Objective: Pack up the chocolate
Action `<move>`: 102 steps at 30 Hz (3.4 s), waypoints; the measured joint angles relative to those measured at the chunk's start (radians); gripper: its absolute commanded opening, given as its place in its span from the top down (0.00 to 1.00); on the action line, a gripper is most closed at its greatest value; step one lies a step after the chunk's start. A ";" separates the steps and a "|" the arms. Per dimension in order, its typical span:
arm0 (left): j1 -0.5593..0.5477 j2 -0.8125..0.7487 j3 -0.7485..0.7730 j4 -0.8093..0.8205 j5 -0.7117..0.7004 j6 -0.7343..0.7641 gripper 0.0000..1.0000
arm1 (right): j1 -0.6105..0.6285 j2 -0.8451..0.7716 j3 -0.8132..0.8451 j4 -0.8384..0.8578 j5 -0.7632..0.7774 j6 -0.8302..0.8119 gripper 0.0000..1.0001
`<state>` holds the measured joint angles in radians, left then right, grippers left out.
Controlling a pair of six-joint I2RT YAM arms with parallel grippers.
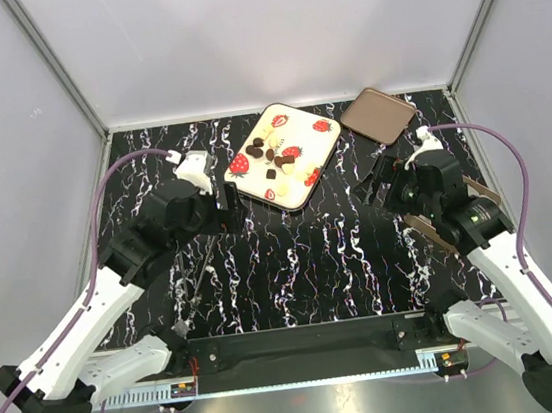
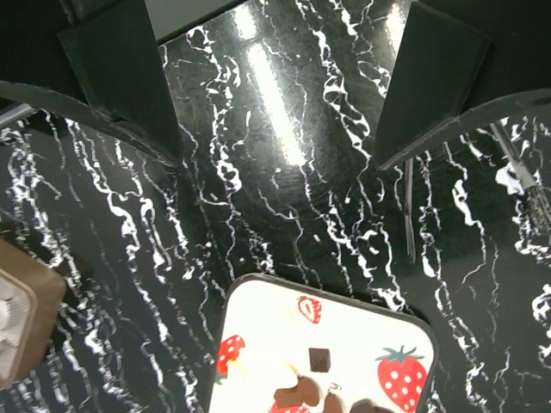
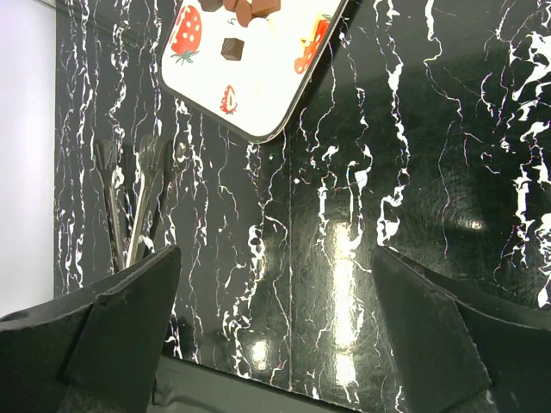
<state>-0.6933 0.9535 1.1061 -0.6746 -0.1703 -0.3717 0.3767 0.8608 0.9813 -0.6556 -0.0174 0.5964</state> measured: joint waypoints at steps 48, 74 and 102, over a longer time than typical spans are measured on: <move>0.263 0.634 -0.179 0.129 0.072 -0.090 0.52 | 0.000 -0.388 -0.153 0.079 -0.114 -0.087 0.00; 0.272 0.444 -0.218 -0.059 -0.092 -0.050 0.01 | 0.000 -0.364 -0.153 0.075 -0.146 -0.084 0.00; 0.355 0.600 -0.256 0.091 0.037 -0.040 0.07 | -0.001 -0.390 -0.138 0.034 -0.152 -0.101 0.00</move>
<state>-0.3386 1.5539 0.8501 -0.5835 -0.1337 -0.4114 0.3759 0.4709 0.8433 -0.6212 -0.1696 0.4957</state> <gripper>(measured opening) 0.942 0.994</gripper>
